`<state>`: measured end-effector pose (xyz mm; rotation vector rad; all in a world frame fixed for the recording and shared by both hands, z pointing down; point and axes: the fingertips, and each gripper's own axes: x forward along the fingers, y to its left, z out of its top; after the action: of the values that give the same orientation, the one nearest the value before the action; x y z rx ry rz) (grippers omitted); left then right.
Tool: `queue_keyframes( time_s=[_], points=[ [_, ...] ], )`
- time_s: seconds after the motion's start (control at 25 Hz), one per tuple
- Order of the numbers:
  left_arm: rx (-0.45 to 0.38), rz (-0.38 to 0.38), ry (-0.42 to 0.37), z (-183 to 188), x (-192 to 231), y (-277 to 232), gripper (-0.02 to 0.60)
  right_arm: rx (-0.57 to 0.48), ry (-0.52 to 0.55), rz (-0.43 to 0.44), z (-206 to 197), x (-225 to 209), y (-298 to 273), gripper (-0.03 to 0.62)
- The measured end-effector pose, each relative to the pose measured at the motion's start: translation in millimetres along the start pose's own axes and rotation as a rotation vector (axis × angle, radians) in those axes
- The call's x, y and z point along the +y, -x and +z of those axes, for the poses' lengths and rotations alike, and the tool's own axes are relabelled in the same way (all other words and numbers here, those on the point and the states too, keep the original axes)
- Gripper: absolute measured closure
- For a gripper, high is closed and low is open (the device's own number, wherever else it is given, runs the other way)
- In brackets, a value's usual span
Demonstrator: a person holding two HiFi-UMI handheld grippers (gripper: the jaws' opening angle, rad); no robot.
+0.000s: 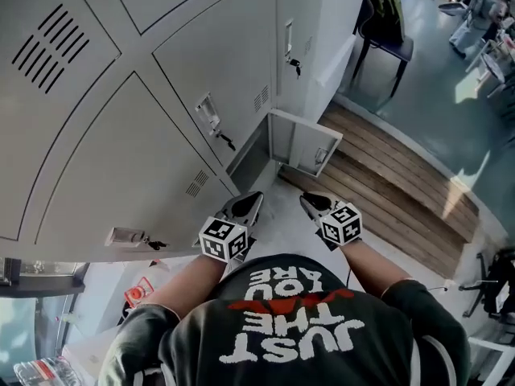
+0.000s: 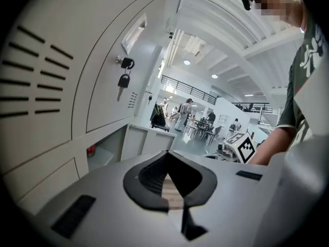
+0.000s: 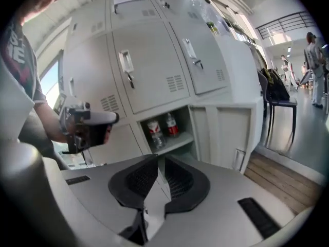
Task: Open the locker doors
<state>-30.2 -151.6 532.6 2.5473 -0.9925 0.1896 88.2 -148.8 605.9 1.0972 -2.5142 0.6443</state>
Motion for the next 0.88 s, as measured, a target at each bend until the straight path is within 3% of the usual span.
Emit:
queue_keyframes(
  time_s=[0.24, 0.52, 0.88],
  points=[
    [-0.098, -0.059, -0.091, 52.9, -21.6, 20.5, 0.581, -0.126, 0.068, 0.041, 70.7, 36.3, 31.1, 0.545],
    [-0.161, -0.074, -0.071, 76.3, -25.9, 43.0, 0.581, -0.151, 0.091, 0.023, 83.2, 43.4, 51.8, 0.545],
    [-0.180, -0.021, -0.086, 92.5, -23.2, 54.3, 0.581, -0.187, 0.086, 0.030, 94.3, 34.8, 58.1, 0.545]
  ],
)
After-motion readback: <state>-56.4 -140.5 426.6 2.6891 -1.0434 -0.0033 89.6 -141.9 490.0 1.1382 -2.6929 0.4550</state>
